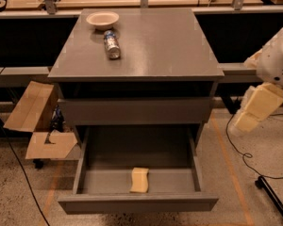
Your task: Pick sponge from middle drawer and place on counter
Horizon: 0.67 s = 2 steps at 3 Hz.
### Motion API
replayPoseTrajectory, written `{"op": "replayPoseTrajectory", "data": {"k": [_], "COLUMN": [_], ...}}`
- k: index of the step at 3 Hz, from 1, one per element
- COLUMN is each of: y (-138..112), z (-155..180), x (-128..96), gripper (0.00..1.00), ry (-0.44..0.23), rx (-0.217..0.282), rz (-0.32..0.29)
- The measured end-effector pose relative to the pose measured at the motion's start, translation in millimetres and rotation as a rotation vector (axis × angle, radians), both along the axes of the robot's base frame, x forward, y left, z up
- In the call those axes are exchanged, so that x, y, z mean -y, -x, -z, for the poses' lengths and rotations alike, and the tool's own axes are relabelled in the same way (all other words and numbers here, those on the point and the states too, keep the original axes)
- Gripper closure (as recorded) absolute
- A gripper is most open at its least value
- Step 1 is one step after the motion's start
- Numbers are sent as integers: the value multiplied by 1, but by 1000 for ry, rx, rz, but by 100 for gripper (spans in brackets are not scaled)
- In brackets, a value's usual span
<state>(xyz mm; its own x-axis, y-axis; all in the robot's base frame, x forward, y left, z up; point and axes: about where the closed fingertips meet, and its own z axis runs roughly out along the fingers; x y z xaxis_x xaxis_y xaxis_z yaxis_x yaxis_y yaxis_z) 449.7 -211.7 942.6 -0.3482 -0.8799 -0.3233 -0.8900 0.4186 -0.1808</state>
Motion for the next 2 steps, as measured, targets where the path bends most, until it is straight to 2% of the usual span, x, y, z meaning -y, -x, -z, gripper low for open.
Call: {"op": "replayPoseTrajectory", "data": {"k": [1,2], "y": [-21,-51], "z": [36,80], "x": [-3,-11], "gripper": [0,0], "ry": [-76,-118], "rx": [-11,-35], "rz": [119,243]}}
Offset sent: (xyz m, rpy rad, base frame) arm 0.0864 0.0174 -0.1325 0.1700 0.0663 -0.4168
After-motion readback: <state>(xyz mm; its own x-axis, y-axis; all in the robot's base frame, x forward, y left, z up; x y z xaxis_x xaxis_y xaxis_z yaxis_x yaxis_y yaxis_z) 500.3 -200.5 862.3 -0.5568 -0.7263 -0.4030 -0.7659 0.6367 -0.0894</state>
